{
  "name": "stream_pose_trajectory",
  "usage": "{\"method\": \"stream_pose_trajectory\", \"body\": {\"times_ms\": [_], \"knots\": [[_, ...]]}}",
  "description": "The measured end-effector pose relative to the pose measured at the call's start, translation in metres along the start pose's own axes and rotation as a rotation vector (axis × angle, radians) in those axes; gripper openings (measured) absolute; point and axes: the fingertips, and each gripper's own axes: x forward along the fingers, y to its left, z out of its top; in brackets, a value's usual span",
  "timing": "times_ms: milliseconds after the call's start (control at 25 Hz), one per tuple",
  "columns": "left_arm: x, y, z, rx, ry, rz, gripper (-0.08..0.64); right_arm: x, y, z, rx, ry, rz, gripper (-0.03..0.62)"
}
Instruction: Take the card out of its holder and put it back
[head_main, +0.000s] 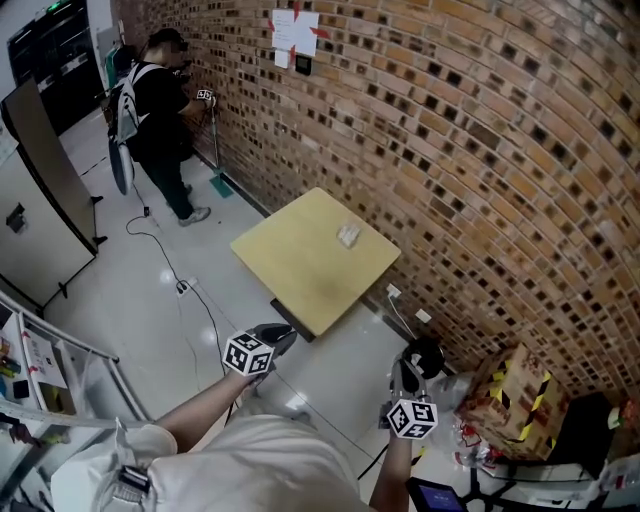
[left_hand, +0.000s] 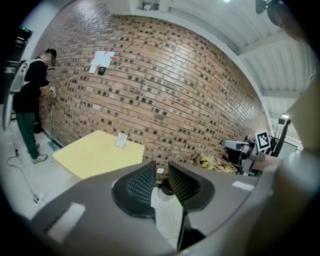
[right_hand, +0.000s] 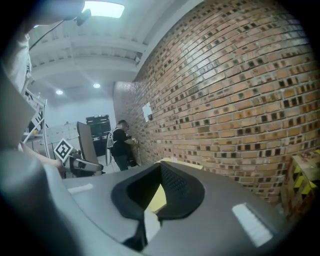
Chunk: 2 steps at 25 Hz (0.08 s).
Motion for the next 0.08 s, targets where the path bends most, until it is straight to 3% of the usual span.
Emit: {"method": "stream_pose_trajectory", "body": {"times_ms": [80], "knots": [[0.0071,-0.0063,0.003,0.009,0.001,-0.011,0.095,-0.0052,-0.0081,-0.0009,0.003,-0.001,-0.014,0.002]]}}
